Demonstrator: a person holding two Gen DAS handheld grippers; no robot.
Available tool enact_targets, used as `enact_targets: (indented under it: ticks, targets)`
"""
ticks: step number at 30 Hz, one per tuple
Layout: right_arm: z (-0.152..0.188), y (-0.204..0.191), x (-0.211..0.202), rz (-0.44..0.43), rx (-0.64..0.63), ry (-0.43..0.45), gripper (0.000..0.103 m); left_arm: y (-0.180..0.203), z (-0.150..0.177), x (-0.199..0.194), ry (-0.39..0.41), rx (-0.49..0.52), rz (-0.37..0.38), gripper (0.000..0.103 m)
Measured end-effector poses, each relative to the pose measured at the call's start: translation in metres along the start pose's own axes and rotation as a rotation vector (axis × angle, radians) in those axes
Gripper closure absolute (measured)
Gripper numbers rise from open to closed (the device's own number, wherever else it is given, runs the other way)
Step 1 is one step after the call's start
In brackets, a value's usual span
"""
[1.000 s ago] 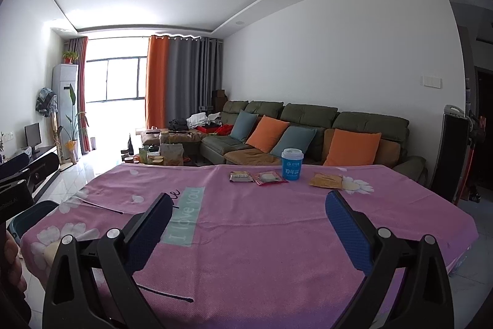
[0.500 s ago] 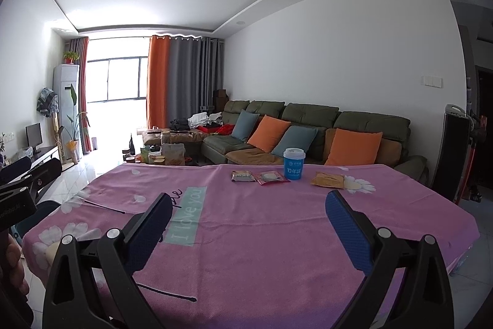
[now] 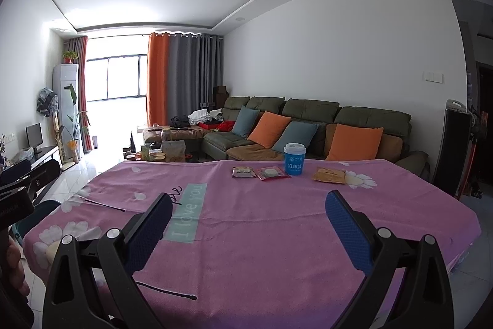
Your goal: Collect trash
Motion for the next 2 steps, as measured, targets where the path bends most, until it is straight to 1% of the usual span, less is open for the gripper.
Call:
enact_targets:
  ticks: [2]
  targets:
    - [-0.0021, 0.0032, 0.0011, 0.005, 0.001, 0.005, 0.007, 0.0006, -0.0013, 0.0021, 0.002, 0.01, -0.009, 0.006]
Point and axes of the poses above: each gripper's, at about its wrist camera, not at the fingertips, and x roughly the way its jaws point, y to its right, z to its underside, the point moved 2 cm from there along x, roughly the way its jaws point, and after that the axes turned 13 degrees about -y, right-handed, at the moved point
